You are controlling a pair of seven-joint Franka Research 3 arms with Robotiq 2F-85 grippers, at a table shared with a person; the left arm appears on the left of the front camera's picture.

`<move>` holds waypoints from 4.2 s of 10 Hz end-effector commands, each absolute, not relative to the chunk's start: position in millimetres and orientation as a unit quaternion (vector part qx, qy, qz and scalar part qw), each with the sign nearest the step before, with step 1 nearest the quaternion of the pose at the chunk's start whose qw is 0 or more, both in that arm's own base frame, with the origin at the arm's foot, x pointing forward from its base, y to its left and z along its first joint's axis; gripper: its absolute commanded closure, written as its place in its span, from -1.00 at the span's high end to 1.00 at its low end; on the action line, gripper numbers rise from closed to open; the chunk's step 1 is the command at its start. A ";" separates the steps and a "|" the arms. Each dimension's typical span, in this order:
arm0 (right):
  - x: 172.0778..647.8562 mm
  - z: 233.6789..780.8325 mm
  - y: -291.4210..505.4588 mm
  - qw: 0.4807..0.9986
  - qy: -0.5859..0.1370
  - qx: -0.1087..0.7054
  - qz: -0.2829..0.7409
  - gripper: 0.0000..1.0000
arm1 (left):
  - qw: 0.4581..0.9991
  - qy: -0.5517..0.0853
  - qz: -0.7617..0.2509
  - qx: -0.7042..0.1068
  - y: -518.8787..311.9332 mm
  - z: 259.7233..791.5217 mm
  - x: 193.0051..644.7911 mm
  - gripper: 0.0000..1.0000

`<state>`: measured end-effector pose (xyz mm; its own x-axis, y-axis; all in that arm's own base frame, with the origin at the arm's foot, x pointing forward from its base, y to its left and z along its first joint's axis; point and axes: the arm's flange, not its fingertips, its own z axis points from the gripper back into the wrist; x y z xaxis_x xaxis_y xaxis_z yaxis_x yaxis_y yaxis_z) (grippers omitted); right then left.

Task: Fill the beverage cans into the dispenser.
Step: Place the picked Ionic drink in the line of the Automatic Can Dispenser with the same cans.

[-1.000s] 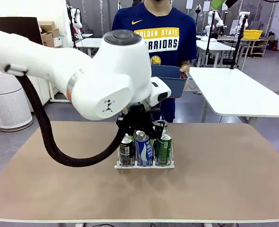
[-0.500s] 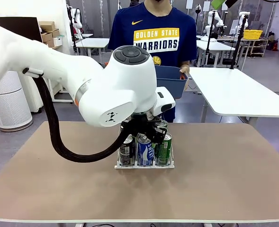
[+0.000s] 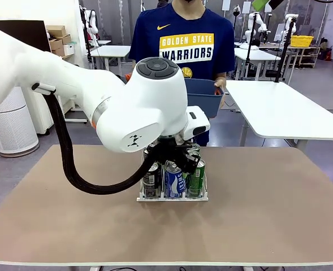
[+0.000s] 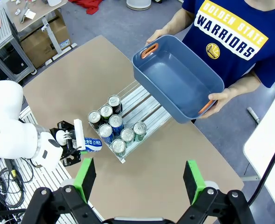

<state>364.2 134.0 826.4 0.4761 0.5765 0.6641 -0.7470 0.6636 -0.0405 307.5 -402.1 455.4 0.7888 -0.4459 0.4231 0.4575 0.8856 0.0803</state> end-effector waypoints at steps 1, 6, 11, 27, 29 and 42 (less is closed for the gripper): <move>363.9 825.4 134.1 0.850 -0.332 0.128 0.389 1.00 | 0.945 -0.227 -0.233 0.011 -409.7 452.6 317.2 0.15; 363.9 825.4 134.1 0.850 -0.332 0.128 0.389 1.00 | 0.943 -0.231 -0.238 0.012 -407.8 445.2 349.6 0.15; 363.9 825.4 134.1 0.850 -0.332 0.128 0.389 1.00 | 0.945 -0.238 -0.223 0.000 -408.0 431.2 377.5 0.15; 363.9 825.4 134.1 0.850 -0.332 0.128 0.389 1.00 | 0.965 -0.158 -0.210 -0.013 -406.8 396.3 407.5 0.15; 363.9 825.4 134.1 0.850 -0.332 0.128 0.389 1.00 | 0.964 -0.157 -0.215 -0.020 -407.6 396.6 410.1 0.55; 363.9 825.4 134.1 0.850 -0.332 0.128 0.389 1.00 | 0.953 -0.223 -0.205 -0.018 -407.6 454.7 378.7 1.00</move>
<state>364.2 134.0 826.5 0.4760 0.5764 0.6642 -0.7470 0.6636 -0.0406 375.0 -407.3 451.2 0.8166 -0.3745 0.4393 0.3845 0.9205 0.0699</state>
